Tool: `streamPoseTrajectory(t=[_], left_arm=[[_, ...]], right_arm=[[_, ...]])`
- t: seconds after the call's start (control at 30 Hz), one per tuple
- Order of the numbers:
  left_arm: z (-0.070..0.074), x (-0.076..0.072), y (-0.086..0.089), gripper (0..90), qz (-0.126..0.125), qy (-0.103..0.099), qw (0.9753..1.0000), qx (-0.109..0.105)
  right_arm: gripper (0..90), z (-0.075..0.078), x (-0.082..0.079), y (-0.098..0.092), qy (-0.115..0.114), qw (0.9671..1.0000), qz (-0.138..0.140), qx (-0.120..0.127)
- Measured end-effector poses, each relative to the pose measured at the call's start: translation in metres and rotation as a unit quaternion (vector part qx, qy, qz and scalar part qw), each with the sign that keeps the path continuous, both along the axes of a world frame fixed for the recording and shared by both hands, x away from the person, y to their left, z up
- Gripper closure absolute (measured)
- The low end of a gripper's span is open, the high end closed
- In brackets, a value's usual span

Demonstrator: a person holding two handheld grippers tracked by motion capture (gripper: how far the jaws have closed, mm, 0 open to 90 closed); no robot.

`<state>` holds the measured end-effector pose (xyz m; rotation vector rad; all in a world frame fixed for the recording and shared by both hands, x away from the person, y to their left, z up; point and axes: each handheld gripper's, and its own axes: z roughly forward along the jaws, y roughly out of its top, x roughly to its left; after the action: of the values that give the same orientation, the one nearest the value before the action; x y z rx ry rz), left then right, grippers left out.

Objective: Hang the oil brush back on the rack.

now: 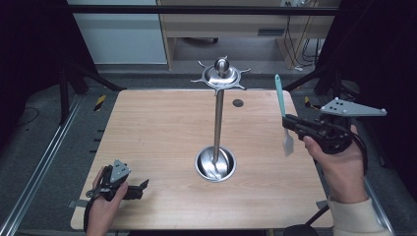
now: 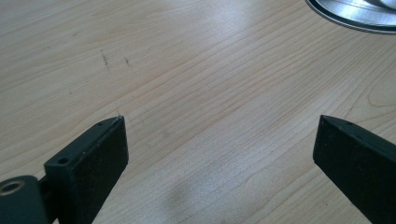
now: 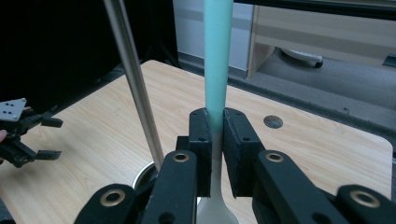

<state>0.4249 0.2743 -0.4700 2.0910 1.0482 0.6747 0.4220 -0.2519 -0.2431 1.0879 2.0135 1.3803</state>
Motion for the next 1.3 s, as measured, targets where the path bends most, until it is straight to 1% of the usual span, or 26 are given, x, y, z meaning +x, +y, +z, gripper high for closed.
streamPoseTrajectory(t=[0.33, 0.5, 0.6, 0.83, 1.13, 1.3], left_arm=[[0.0, 0.0, 0.0, 2.9, 0.0, 0.001, 1.0, 0.0], [0.0, 0.0, 0.0, 2.9, -0.001, 0.001, 1.0, 0.0], [-0.001, 0.0, -0.001, 2.9, -0.004, 0.005, 1.0, 0.0], [-0.001, 0.0, -0.001, 2.9, -0.003, 0.005, 1.0, 0.0], [-0.001, 0.0, -0.002, 2.9, -0.005, 0.005, 1.0, 0.001], [-0.001, 0.0, -0.001, 2.9, -0.004, 0.004, 1.0, 0.0]], right_arm=[[82.2, 0.003, -0.008, 0.005, -0.013, 0.9998, 0.013, 0.001], [82.2, 0.004, -0.01, 0.007, -0.014, 0.9997, 0.02, 0.006], [82.2, 0.004, -0.012, 0.008, -0.015, 0.9996, 0.025, 0.004], [82.2, 0.005, -0.016, 0.013, -0.02, 0.9992, 0.035, 0.005], [82.2, 0.005, -0.017, 0.02, -0.022, 0.9987, 0.045, 0.0], [82.2, 0.005, -0.02, 0.025, -0.024, 0.9982, 0.056, -0.002]])
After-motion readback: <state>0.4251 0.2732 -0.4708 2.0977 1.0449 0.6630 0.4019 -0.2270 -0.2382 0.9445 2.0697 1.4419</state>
